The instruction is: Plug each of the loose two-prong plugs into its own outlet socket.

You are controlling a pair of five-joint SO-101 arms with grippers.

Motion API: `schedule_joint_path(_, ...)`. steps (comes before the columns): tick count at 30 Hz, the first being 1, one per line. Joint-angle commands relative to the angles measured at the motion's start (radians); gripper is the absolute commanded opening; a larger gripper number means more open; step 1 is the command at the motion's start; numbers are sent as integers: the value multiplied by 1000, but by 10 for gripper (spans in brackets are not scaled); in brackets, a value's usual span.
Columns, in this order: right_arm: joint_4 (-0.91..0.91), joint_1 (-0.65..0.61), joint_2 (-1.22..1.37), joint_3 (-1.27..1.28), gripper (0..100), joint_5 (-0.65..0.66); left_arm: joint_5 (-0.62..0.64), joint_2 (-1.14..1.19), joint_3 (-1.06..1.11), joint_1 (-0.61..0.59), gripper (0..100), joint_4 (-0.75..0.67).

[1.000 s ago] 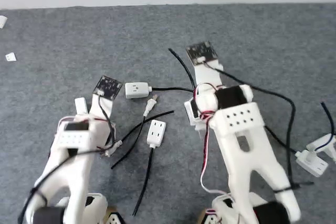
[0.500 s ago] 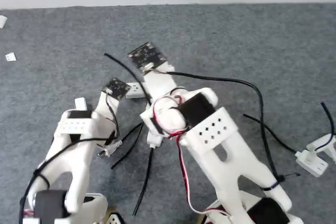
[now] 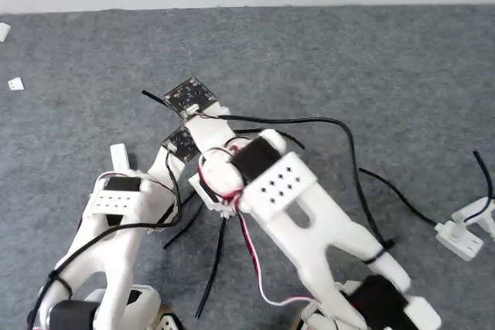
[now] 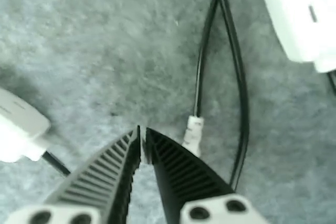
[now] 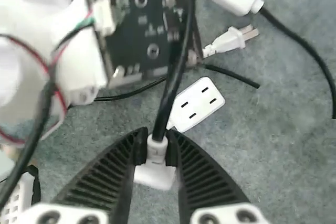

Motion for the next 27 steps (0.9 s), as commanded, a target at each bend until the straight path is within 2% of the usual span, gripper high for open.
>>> schedule_joint_path(1,-28,-21,30,-55,8,-20,-21,-95,31,12,13,-26)
schedule_joint_path(6,-31,4,31,-55,8,-25,-20,-204,110,28,13,-68)
schedule_joint_path(9,-64,54,38,-43,8,-84,-12,-252,139,21,13,-97)
schedule_joint_path(14,-262,119,31,112,8,-135,87,-304,186,21,13,-167)
schedule_joint_path(23,-512,171,31,301,8,-155,89,-307,188,20,13,-167)
schedule_joint_path(27,-562,194,41,324,8,-153,87,-308,188,20,13,-166)
